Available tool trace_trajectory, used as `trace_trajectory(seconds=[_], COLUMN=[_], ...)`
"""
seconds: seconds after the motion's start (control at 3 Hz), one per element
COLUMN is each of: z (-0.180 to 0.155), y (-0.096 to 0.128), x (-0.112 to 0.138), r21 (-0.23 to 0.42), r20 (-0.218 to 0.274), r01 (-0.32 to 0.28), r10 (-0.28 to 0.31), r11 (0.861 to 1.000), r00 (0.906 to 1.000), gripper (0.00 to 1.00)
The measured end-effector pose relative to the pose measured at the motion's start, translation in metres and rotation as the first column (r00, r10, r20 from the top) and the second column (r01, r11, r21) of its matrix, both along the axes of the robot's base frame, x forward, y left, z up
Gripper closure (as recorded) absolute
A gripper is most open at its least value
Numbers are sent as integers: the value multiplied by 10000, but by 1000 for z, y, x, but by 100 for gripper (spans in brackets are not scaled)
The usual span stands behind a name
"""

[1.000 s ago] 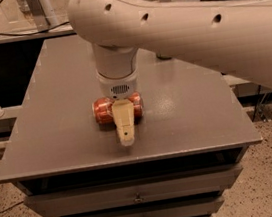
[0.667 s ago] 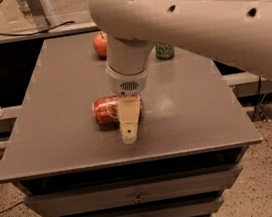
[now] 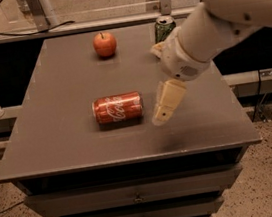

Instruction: Knock coke can over

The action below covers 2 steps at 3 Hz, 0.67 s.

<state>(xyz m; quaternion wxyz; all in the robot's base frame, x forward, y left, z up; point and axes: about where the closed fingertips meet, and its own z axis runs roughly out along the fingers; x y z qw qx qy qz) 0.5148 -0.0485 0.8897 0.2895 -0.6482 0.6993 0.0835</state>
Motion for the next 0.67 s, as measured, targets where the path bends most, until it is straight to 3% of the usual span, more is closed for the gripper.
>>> trace_trajectory(seconds=[0.33,0.67], z=[19,31], y=[-52,-76], x=[-4,-17], r21=[1393,1889], r20=[731,1050], r01=[499,626], r10=[-605,-836], r11=[9890,9800], r00=[9955,9910], gripper=[0,0])
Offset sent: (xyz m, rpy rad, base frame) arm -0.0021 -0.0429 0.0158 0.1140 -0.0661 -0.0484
